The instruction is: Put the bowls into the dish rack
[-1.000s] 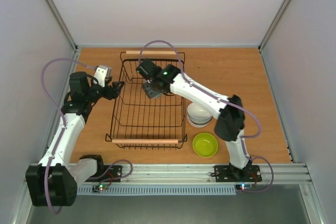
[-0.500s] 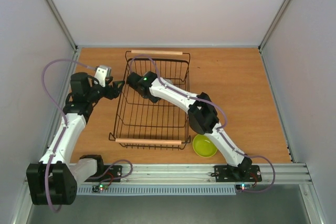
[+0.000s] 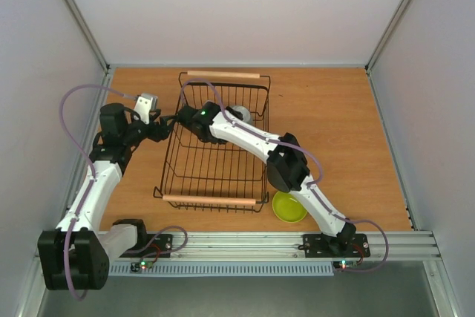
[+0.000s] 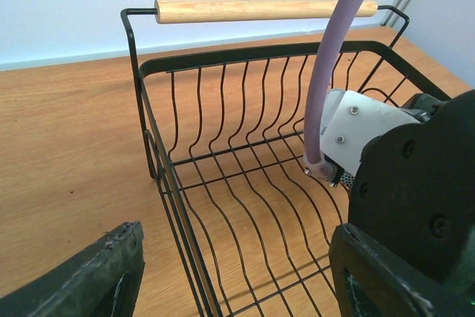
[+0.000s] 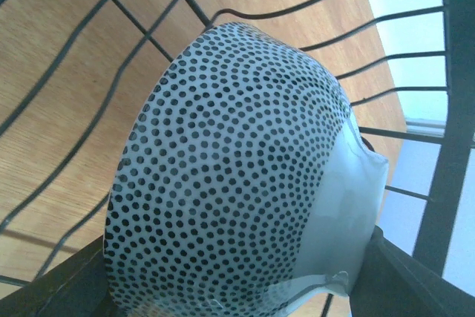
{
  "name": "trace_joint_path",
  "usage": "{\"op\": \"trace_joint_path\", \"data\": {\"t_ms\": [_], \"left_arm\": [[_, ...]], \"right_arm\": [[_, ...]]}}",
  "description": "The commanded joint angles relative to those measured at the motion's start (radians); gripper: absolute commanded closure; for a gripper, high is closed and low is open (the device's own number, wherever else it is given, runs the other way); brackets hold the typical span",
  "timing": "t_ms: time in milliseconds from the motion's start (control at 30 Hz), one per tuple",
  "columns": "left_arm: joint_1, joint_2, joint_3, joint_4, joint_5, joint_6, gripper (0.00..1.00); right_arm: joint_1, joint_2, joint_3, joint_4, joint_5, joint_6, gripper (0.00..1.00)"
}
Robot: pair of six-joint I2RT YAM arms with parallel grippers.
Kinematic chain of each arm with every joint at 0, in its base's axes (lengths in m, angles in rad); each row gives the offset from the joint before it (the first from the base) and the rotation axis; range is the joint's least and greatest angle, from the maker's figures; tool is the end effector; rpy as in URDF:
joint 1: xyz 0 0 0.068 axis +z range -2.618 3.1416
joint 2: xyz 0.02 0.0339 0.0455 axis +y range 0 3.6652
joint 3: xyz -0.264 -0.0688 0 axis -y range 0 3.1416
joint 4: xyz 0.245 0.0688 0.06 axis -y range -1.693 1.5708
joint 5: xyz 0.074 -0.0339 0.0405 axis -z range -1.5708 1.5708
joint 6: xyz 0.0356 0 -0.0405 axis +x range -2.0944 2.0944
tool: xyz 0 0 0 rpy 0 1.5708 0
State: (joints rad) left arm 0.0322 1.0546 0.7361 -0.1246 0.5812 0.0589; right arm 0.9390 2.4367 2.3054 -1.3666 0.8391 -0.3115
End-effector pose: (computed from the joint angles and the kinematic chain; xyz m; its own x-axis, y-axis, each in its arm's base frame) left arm 0.2354 -0.0120 0.2789 -0.4002 0.0363 -0.9157 0.4933 0.8507 -0.1818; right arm 0.3042 0.3709 0.2144 -0.4052 -0.9004 0.1581 -0.6633 0.1706 -0.7287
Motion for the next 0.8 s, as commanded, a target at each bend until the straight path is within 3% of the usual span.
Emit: {"op": "trace_joint_path", "data": {"t_ms": [0, 267, 467, 633, 700, 767], "left_arm": [[0.003, 0.005, -0.009, 0.058, 0.024, 0.0, 0.31], [0.006, 0.005, -0.007, 0.053, 0.026, 0.002, 0.31], [0.005, 0.013, -0.006, 0.05, 0.043, 0.005, 0.31], [0.006, 0.015, -0.004, 0.049, 0.04, 0.004, 0.31], [0.006, 0.015, -0.004, 0.048, 0.04, 0.005, 0.31], [0.006, 0.015, -0.004, 0.048, 0.04, 0.007, 0.31]], "right_arm": [[-0.001, -0.052, 0.006, -0.059, 0.054, 0.022, 0.99], [-0.026, 0.011, 0.005, -0.073, 0.018, 0.027, 0.98], [-0.05, 0.038, 0.001, -0.068, -0.01, 0.029, 0.8], [-0.061, 0.041, 0.0, -0.059, -0.061, 0.023, 0.45], [-0.061, 0.035, -0.008, -0.052, -0.078, 0.017, 0.28], [-0.058, 0.018, -0.032, -0.025, -0.093, 0.005, 0.03]]}}
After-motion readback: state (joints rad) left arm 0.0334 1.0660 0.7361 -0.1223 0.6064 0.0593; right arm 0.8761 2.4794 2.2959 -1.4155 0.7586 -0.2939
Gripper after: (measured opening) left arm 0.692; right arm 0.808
